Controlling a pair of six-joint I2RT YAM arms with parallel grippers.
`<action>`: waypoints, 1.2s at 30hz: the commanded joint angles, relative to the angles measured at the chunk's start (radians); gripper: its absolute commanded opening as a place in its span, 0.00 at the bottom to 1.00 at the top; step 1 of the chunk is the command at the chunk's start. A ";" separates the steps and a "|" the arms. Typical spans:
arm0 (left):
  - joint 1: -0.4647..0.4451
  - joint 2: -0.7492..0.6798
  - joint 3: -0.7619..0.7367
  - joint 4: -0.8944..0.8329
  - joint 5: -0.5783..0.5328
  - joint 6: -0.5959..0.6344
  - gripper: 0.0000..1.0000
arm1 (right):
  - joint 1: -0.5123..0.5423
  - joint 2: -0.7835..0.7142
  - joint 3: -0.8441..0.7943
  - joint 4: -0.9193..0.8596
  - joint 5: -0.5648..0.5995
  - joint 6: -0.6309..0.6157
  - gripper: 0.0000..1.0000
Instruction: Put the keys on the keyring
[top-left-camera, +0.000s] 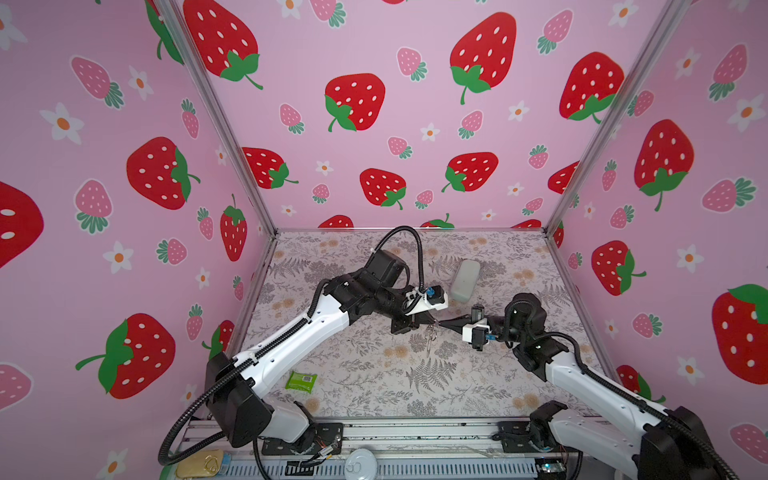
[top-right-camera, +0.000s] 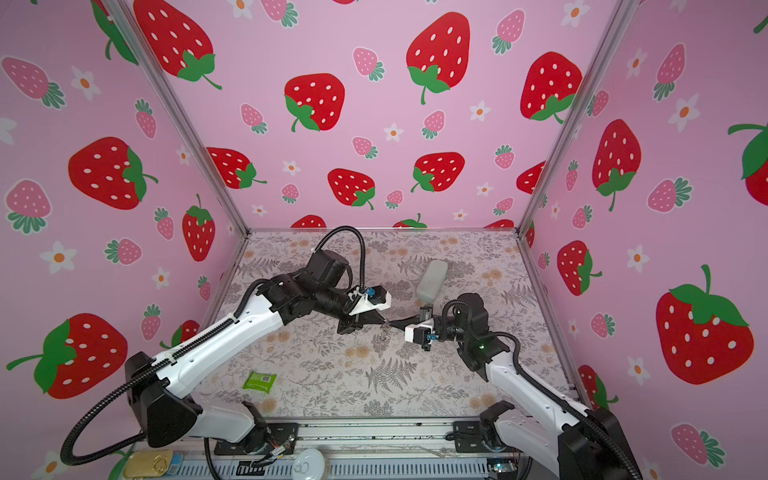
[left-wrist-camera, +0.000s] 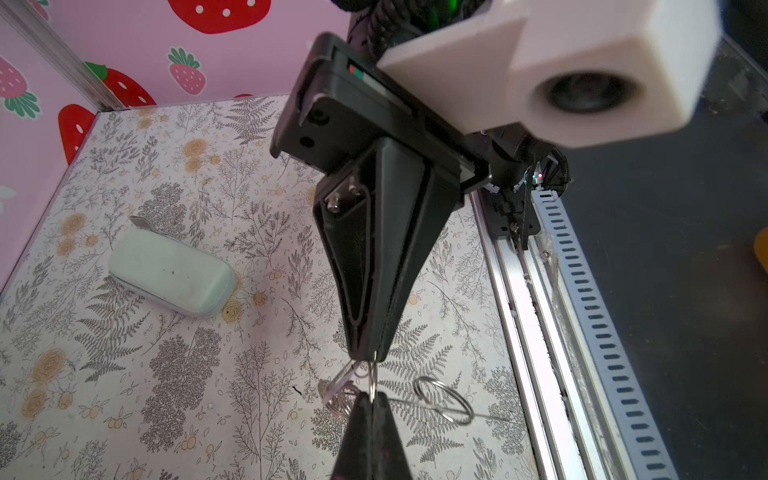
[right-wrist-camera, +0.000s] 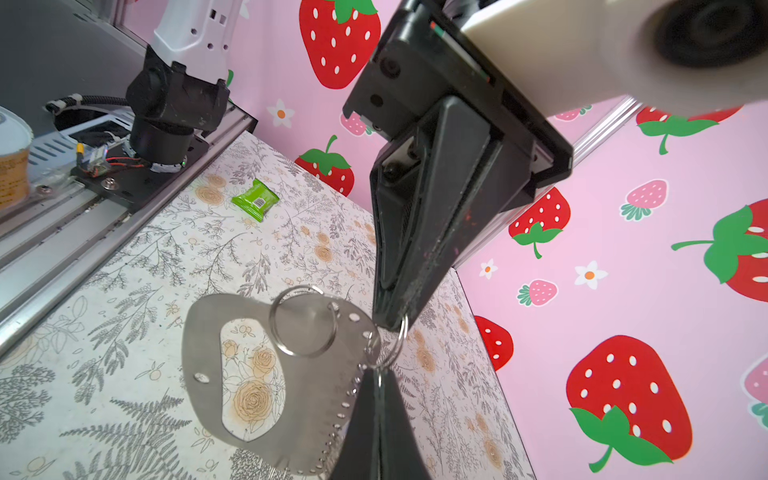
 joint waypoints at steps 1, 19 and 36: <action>0.004 -0.051 -0.031 0.204 0.072 -0.079 0.00 | 0.013 0.018 -0.023 0.011 0.025 -0.005 0.00; 0.028 -0.137 -0.238 0.685 -0.015 -0.323 0.00 | 0.021 -0.016 -0.097 0.204 0.147 0.056 0.00; 0.027 -0.155 -0.280 0.847 -0.053 -0.389 0.00 | 0.023 -0.015 -0.111 0.265 0.202 0.098 0.01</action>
